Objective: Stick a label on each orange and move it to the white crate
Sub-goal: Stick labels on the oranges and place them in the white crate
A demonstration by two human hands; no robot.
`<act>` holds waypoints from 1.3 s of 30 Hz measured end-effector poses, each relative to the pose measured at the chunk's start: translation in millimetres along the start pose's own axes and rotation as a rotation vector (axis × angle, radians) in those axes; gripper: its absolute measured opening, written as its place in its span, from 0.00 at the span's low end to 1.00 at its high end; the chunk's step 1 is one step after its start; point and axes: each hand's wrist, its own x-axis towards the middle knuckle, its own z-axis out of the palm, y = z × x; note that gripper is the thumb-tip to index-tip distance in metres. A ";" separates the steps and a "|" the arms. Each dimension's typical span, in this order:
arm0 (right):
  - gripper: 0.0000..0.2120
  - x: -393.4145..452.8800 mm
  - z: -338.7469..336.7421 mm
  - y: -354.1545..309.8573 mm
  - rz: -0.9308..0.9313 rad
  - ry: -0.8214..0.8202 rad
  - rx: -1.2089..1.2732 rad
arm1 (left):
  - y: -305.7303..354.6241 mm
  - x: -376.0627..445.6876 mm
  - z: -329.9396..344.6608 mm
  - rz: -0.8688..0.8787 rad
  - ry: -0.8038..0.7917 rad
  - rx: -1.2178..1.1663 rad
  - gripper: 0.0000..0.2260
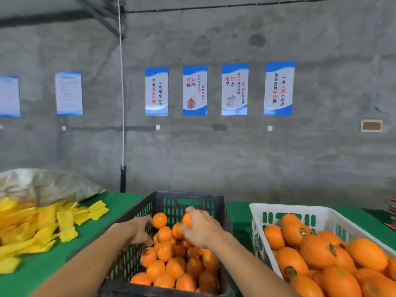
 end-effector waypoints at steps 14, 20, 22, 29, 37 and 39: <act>0.28 102.2 25.4 52.2 0.081 -0.129 -0.137 | 82.2 116.4 6.3 0.017 -0.115 0.067 0.40; 0.27 124.5 28.7 64.1 0.129 -0.105 -0.094 | 137.8 135.3 30.7 0.099 -0.113 0.244 0.24; 0.28 126.7 30.2 65.5 0.138 -0.111 -0.081 | 144.9 136.2 31.2 0.064 -0.113 0.271 0.21; 0.23 106.4 18.4 59.6 0.135 0.016 -0.027 | 133.0 99.7 -1.8 0.162 -0.184 0.022 0.22; 0.18 -21.7 -18.7 5.1 -0.118 0.451 0.201 | 122.1 -49.5 -26.8 0.544 0.342 -0.269 0.13; 0.16 -59.9 -28.9 0.2 -0.162 0.533 0.292 | 124.3 -93.7 -17.8 0.599 0.460 -0.344 0.16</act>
